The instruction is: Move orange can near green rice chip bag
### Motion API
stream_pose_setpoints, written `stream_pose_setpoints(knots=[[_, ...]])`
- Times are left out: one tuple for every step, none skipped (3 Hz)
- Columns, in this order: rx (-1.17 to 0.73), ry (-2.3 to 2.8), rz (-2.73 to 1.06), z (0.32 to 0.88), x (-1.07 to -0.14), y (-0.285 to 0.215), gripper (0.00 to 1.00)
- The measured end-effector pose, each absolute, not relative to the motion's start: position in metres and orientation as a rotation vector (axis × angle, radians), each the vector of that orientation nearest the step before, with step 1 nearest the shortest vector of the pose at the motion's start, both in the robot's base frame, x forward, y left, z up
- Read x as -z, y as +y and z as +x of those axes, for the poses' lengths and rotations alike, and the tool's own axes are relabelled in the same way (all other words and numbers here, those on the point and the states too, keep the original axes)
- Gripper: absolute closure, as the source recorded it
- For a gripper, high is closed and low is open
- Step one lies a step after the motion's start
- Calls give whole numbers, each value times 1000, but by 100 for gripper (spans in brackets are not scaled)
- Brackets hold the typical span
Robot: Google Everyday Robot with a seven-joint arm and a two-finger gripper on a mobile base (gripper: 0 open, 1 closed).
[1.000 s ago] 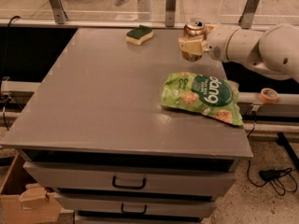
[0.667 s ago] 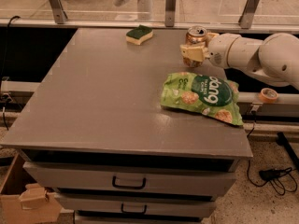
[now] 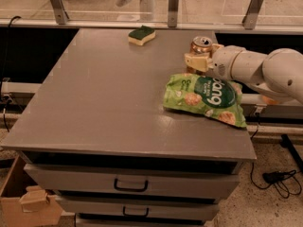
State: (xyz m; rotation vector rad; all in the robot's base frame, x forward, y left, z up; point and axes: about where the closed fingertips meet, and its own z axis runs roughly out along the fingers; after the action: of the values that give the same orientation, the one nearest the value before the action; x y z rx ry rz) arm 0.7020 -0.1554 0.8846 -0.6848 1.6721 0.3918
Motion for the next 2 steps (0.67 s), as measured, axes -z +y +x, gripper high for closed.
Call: stream_pose_setpoints(knots=[[-398, 1679, -680, 697, -882, -152, 31], [-398, 1679, -680, 697, -884, -152, 7]])
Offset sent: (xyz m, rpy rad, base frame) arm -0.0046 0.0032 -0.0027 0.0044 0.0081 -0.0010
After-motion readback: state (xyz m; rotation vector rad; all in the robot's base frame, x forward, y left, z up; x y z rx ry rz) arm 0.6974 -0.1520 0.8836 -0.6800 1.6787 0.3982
